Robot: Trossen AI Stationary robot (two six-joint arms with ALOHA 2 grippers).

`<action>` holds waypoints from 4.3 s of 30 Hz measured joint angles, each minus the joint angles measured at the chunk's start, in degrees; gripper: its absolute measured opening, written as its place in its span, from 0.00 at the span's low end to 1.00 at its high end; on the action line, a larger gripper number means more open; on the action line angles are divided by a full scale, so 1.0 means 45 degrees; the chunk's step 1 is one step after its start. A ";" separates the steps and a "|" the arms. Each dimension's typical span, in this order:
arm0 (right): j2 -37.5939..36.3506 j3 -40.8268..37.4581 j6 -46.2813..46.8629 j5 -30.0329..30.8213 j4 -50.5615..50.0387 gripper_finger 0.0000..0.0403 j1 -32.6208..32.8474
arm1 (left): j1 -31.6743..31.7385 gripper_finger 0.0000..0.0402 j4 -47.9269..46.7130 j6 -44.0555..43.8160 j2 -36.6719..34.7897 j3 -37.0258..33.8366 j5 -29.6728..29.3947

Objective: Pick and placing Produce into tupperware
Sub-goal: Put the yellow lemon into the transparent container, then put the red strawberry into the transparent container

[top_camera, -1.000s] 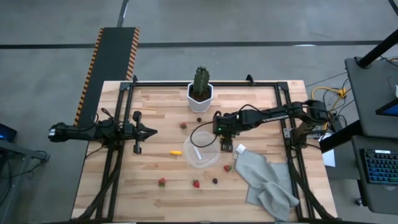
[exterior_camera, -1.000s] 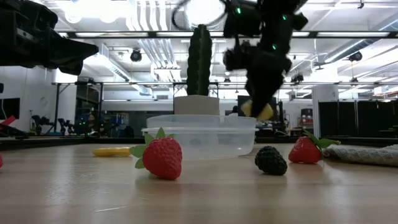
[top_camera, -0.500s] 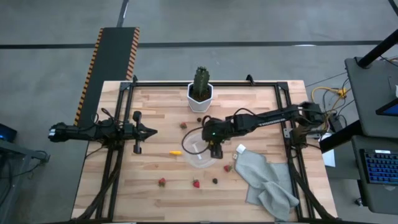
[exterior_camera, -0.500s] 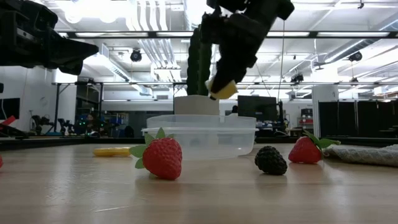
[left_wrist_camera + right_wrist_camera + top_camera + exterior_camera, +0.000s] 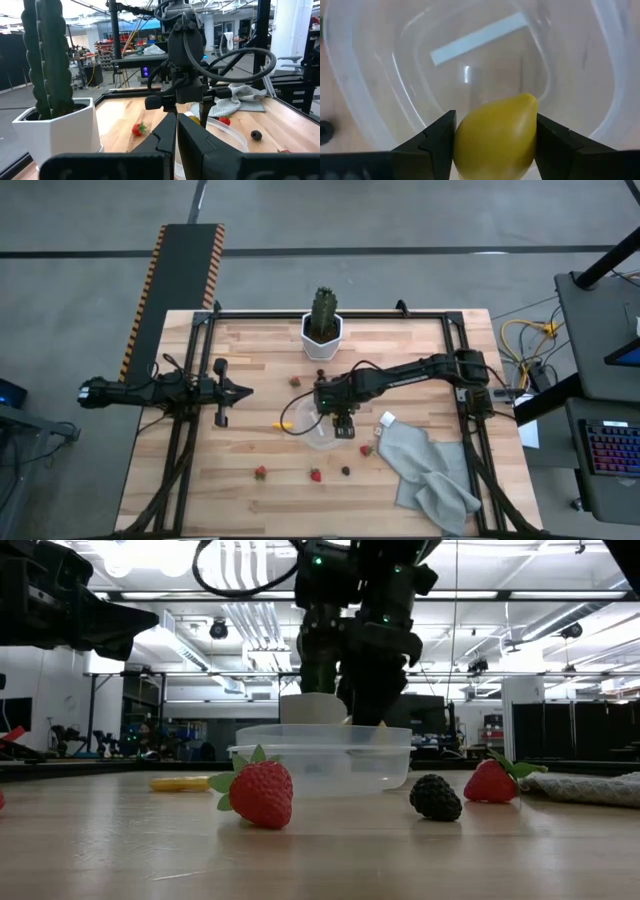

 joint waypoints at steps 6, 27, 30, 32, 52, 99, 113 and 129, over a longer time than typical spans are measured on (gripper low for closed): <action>-0.0005 0.0057 -0.0009 -0.0556 -0.0030 0.50 0.0026 | -0.0003 0.00 -0.0002 -0.0001 0.0005 0.0000 -0.0005; -0.0026 -0.0038 0.0429 -0.0569 -0.0107 0.70 0.0081 | -0.0002 0.00 -0.0005 -0.0005 -0.0010 0.0000 0.0010; -0.0143 -0.0042 0.0429 -0.0559 0.0094 0.68 0.0021 | 0.0000 0.00 -0.0005 -0.0005 -0.0010 0.0000 0.0013; -0.0296 -0.0046 0.0429 -0.0549 0.0337 0.67 0.0007 | 0.0000 0.00 -0.0005 -0.0005 -0.0010 0.0000 0.0015; -0.2858 -0.0535 -0.1347 0.4116 0.0672 0.62 -0.0790 | -0.0005 0.00 -0.0014 -0.0005 -0.0005 0.0000 0.0034; -0.2696 -0.4604 -0.1670 0.1103 0.2603 0.83 -0.4559 | -0.0004 0.00 -0.0058 -0.0024 0.0005 0.0000 0.0029; -0.2696 -0.5413 -0.1631 0.1059 0.3623 0.82 -0.4632 | -0.0005 0.00 -0.0048 -0.0010 0.0000 0.0000 0.0005; -0.2696 -0.5595 -0.1699 0.0963 0.3995 0.82 -0.4700 | 0.0000 0.00 -0.0048 -0.0008 0.0005 0.0000 0.0005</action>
